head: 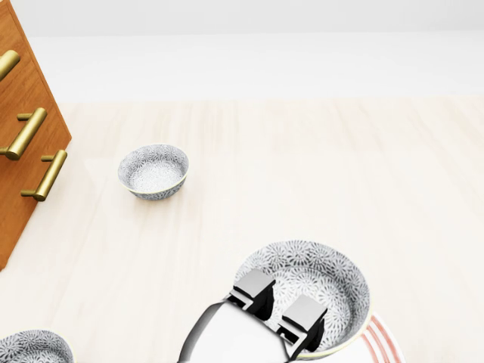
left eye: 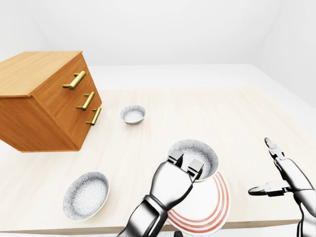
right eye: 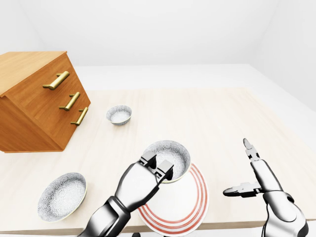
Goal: Put the bowl in the middle on the plate.
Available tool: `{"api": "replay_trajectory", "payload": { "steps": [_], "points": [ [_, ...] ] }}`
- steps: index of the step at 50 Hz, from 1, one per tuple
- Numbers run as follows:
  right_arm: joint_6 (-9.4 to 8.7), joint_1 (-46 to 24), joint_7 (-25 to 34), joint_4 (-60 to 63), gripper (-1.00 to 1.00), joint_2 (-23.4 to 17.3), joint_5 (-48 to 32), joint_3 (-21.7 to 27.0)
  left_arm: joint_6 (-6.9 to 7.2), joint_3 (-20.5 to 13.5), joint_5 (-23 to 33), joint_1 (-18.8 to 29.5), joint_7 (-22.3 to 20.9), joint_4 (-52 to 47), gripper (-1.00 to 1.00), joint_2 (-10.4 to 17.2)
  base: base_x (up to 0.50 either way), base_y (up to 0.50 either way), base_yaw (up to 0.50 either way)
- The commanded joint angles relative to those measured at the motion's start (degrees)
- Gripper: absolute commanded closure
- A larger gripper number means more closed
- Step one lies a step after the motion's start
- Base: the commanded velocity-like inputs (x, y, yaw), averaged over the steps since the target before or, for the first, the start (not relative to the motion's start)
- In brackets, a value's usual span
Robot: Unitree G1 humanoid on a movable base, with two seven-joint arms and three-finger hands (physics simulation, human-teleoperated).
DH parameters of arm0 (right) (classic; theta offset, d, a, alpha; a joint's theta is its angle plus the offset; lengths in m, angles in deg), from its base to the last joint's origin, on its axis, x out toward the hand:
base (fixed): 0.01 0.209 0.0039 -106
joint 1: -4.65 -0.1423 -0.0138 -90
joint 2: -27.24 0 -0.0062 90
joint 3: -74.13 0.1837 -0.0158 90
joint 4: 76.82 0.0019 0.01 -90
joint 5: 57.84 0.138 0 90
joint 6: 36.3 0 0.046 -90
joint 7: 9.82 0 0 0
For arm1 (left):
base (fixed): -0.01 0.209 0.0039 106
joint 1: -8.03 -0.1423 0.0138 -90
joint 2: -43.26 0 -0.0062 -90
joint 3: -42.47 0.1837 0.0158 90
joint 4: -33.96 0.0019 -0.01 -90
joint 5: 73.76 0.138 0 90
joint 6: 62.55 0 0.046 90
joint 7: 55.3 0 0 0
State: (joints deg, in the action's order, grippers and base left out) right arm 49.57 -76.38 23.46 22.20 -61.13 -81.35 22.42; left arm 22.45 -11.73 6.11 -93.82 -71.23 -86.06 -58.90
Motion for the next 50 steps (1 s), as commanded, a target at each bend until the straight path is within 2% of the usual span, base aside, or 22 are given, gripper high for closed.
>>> {"api": "replay_trajectory", "payload": {
  "steps": [1, 9, 18, 38, 50],
  "points": [
    [-0.17, 0.1, 0.1, 0.2, -1.0, 0.0, 0.0, 0.0, 0.0, 4.1, 3.3, -2.9, 3.1, -3.2, 1.0, 2.7, 0.0, 0.0, 0.0],
    [0.08, 0.0, -0.1, -0.2, -1.0, -0.1, 0.0, -0.1, 0.0, 5.1, 3.4, -3.7, 4.4, -2.7, 1.0, 4.1, 0.0, 0.0, 0.0],
    [0.17, -0.1, -0.3, -0.6, -1.0, -0.2, -0.1, -0.2, 0.0, 4.8, 2.7, -3.7, 2.9, -2.3, 1.0, 4.7, 0.0, 0.0, 0.0],
    [0.18, 0.1, -0.2, 0.0, -1.0, 0.0, -0.2, -0.1, 0.0, 7.7, 4.2, -5.7, 6.7, 2.1, 1.0, 6.7, 0.0, 0.0, 0.0],
    [0.42, 0.0, -0.3, -0.6, -1.0, -0.1, -0.1, -0.1, 0.0, 7.9, 4.5, -5.6, 7.6, 3.4, 1.0, 6.9, 0.0, 0.0, 0.0]
  ]
}}
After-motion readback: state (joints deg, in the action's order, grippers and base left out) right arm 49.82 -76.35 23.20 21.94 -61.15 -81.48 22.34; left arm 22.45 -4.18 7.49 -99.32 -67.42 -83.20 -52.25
